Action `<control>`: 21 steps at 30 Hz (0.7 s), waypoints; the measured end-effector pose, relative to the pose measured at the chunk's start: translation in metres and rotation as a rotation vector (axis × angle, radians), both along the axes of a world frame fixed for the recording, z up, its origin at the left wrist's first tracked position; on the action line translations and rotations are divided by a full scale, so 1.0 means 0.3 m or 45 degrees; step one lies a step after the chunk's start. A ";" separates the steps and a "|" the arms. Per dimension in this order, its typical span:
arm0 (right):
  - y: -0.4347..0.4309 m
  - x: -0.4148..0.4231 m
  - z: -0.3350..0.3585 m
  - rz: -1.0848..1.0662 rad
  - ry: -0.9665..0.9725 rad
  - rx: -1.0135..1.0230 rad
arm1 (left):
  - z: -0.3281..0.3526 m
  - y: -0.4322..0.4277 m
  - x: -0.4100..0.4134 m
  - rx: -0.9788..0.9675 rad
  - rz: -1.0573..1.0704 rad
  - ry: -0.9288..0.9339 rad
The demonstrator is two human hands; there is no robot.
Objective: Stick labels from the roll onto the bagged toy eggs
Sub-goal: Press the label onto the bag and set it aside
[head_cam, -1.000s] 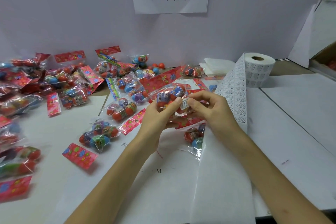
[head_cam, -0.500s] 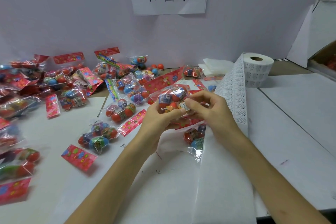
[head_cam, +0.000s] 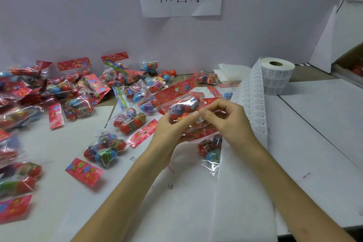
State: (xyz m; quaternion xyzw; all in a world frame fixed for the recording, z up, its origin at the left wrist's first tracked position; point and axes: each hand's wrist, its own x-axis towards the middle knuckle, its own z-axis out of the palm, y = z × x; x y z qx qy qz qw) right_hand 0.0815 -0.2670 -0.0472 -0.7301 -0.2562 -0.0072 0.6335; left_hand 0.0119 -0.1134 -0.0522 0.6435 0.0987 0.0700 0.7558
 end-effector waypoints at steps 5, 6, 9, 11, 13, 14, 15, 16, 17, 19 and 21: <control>0.001 0.005 -0.003 0.013 0.011 0.002 | -0.004 -0.006 0.004 0.010 0.050 -0.012; 0.000 0.006 -0.003 0.017 0.011 0.001 | -0.004 -0.006 0.005 0.016 0.052 -0.008; -0.002 0.009 -0.003 0.034 0.011 -0.015 | -0.003 -0.008 0.005 0.028 0.061 -0.003; 0.000 0.011 -0.005 0.044 0.023 -0.035 | -0.003 -0.009 0.004 0.046 0.090 0.007; 0.002 0.011 -0.008 0.047 0.025 -0.074 | -0.002 -0.011 0.004 0.058 0.106 0.015; 0.003 0.010 -0.009 0.049 0.024 -0.087 | 0.000 -0.012 0.004 0.066 0.113 0.014; 0.003 0.007 -0.006 0.057 0.035 -0.079 | 0.002 -0.012 0.004 0.077 0.119 0.010; 0.002 0.006 -0.004 0.071 0.044 -0.050 | 0.005 -0.011 0.005 0.086 0.127 0.006; 0.000 0.004 -0.002 0.086 0.050 -0.021 | 0.007 -0.010 0.004 0.090 0.132 0.001; -0.007 0.002 0.003 0.105 0.052 0.004 | 0.009 -0.009 0.002 0.079 0.126 -0.011; -0.012 0.002 0.006 0.125 0.060 0.009 | 0.008 -0.008 0.002 0.042 0.119 0.001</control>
